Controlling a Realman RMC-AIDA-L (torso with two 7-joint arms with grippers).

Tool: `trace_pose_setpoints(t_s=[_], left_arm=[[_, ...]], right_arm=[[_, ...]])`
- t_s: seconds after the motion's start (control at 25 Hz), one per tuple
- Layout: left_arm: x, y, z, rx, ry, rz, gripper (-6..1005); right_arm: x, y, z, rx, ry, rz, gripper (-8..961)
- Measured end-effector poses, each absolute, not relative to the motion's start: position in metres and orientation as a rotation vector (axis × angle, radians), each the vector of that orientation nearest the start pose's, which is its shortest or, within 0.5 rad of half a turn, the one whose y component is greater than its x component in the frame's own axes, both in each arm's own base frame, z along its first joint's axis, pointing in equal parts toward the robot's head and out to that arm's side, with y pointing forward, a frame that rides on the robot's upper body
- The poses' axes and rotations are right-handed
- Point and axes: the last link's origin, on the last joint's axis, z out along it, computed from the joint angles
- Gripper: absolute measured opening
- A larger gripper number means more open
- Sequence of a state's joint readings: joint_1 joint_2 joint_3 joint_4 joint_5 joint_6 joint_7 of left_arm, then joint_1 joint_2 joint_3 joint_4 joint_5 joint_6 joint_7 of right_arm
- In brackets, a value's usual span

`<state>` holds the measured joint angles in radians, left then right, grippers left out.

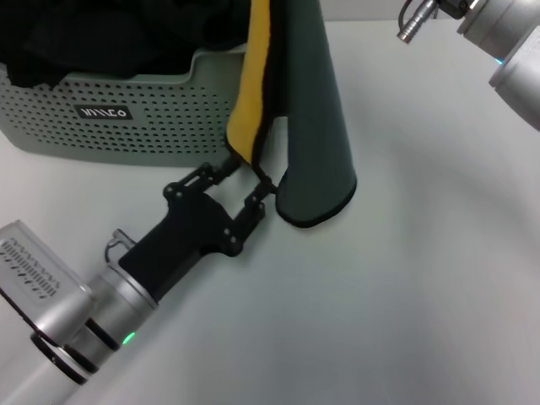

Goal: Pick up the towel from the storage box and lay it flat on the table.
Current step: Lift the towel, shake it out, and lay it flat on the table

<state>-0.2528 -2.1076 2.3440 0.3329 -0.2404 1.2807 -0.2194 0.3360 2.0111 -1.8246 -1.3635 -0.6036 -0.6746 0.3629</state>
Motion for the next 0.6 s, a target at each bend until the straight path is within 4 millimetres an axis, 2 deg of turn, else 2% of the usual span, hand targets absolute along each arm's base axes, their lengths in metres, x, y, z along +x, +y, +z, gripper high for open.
trace_pose_setpoints(t_s=[0.2,0.4,0.6], left_arm=[[-0.2776,0.2478,-0.0903,-2.054,-0.42,-0.92,437],[-0.2798,0.2471,-0.0868,-2.015,-0.445,-0.93,618],[-0.2784,0.2465,-0.086,-2.001,-0.479,-0.962,638]], right_arm=[[0.0586,0.3472,0.0139,-1.973,-0.565,0.882,10],[0.0588,0.3482,0.0126,-1.972,-0.564,0.868,10],[0.0588,0.349,0.0121,-1.973,-0.559,0.858,10]])
